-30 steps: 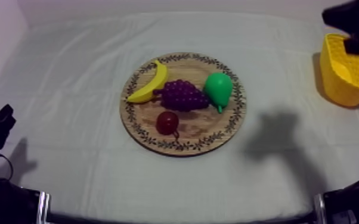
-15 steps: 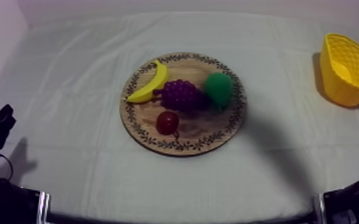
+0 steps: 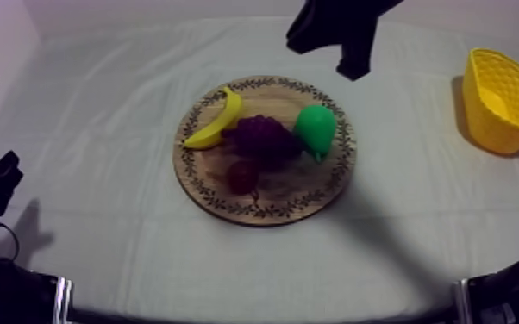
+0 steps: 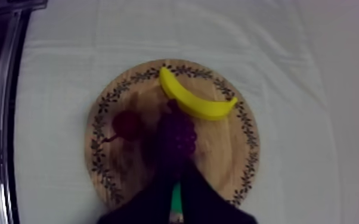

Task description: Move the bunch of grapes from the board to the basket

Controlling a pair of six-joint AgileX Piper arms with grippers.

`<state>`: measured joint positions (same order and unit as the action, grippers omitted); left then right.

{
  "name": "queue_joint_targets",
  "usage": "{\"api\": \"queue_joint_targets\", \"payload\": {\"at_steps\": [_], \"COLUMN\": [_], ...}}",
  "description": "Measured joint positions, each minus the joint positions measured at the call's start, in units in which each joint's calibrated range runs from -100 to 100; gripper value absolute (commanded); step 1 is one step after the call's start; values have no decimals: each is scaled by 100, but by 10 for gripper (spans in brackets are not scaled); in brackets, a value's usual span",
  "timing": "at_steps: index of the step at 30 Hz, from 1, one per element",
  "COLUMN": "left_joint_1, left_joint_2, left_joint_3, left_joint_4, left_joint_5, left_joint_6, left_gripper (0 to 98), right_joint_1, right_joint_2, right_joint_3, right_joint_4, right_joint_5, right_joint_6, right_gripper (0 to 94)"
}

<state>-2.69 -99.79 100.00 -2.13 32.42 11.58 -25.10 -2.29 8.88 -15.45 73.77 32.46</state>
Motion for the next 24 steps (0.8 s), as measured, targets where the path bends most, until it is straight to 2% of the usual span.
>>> {"api": "queue_joint_targets", "payload": {"at_steps": [1, 2, 4, 6, 9, 14, 24], "left_joint_1": [0, 0, 0, 0, 0, 0, 0], "left_joint_2": [0, 0, 0, 0, 0, 0, 0], "left_joint_3": [0, 0, 0, 0, 0, 0, 0], "left_joint_4": [0, 0, 0, 0, 0, 0, 0], "left_joint_5": [0, 0, 0, 0, 0, 0, 0], "left_joint_6": [-3, -3, -3, -3, 0, 0, 0], "left_gripper": [1, 1, 1, 1, 1, 1, 1], "right_joint_1": [-41, -78, -122, -149, -186, -263, -189], "right_joint_2": [101, 185, 317, 424, 509, 648, 1317], "right_joint_3": [0, 0, -14, -14, -59, -97, -125], "right_joint_4": [9, 9, 21, 47, 139, 246, 271], "right_joint_5": [-19, -27, -38, -39, -73, -232, -626], "right_joint_6": [4, 4, 6, -5, -67, -134, 7], "right_gripper": [151, 227, 427, 587, 736, 819, 835]}}
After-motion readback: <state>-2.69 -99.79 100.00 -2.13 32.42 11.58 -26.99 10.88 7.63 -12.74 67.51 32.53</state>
